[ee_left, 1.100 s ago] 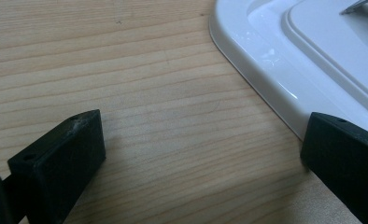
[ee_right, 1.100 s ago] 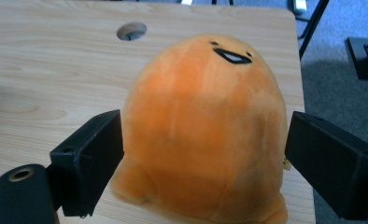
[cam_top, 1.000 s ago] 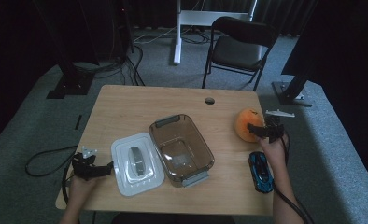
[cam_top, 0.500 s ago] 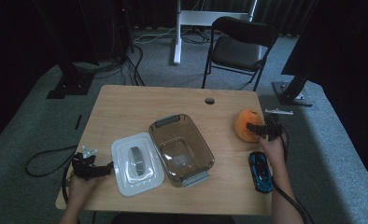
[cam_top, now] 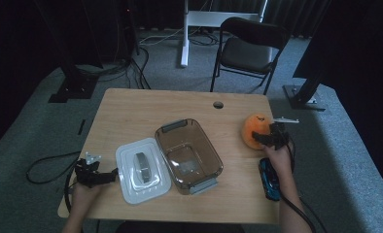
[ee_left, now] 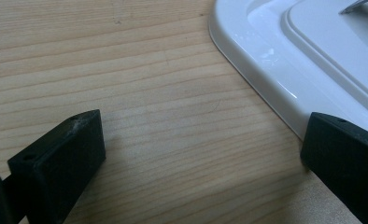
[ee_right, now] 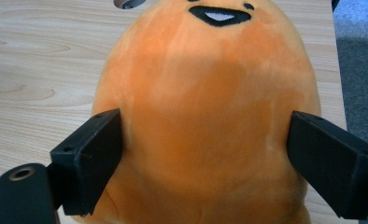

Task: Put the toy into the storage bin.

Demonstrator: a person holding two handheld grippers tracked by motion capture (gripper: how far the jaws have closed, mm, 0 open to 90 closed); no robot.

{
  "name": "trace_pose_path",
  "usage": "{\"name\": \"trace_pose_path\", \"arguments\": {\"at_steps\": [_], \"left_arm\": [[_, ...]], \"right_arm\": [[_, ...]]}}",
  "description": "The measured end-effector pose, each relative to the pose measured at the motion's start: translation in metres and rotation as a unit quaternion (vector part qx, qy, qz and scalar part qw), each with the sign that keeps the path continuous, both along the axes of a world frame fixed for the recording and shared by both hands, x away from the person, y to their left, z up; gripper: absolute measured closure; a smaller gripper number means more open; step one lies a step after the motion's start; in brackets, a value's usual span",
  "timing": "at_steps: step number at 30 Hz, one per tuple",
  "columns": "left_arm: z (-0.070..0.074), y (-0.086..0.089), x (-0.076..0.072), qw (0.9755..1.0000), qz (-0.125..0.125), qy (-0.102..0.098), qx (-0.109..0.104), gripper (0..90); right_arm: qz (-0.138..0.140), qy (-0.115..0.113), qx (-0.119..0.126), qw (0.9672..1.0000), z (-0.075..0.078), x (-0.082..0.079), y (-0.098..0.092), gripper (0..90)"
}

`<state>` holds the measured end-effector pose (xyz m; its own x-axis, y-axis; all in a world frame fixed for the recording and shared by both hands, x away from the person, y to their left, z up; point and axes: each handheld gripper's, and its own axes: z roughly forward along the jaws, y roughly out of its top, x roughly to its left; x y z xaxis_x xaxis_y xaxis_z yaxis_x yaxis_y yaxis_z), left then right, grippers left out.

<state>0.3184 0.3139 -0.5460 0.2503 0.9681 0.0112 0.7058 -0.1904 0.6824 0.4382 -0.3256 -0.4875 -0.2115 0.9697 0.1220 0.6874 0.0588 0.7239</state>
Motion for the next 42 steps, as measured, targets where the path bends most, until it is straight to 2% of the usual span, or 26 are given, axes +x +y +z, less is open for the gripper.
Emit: {"name": "trace_pose_path", "arguments": {"at_steps": [10,15,18,24,25,27,31,34,37,42], "left_arm": [[0.0,0.0,0.0,1.0,-0.001,0.0,0.0,0.3],[0.0,0.0,0.0,1.0,-0.001,0.0,0.0,0.2],[0.0,0.0,0.0,1.0,-0.001,0.0,0.0,0.3],[0.0,0.0,0.0,1.0,-0.001,0.0,0.0,0.3],[0.0,0.0,0.0,1.0,-0.001,0.0,0.0,0.3],[0.0,0.0,0.0,1.0,-0.001,0.0,0.0,0.3],[0.0,0.0,0.0,1.0,-0.001,0.0,0.0,0.2],[0.0,0.0,0.0,1.0,-0.001,0.0,0.0,0.2],[0.0,0.0,0.0,1.0,-0.001,0.0,0.0,0.2],[0.0,0.0,0.0,1.0,-0.001,0.0,0.0,0.2]], "right_arm": [[-0.01,-0.004,-0.001,0.9999,-0.007,-0.002,0.005,12.5],[-0.015,0.005,0.004,0.9999,-0.005,-0.003,0.005,15.2],[-0.013,0.006,0.008,0.9999,-0.005,-0.004,0.004,20.1],[-0.01,0.0,-0.002,1.0,-0.001,-0.009,0.005,34.3],[-0.01,0.0,-0.002,1.0,-0.001,-0.009,0.005,34.3],[-0.014,-0.009,0.003,0.9999,0.0,-0.012,0.004,40.6],[-0.021,-0.009,0.004,0.9997,0.005,-0.013,0.002,48.0],[-0.021,-0.013,-0.002,0.9997,0.011,-0.014,0.003,51.9],[-0.019,-0.018,0.004,0.9996,0.017,-0.017,0.003,53.8],[-0.015,-0.028,-0.001,0.9995,0.026,-0.021,0.005,55.6]]}}
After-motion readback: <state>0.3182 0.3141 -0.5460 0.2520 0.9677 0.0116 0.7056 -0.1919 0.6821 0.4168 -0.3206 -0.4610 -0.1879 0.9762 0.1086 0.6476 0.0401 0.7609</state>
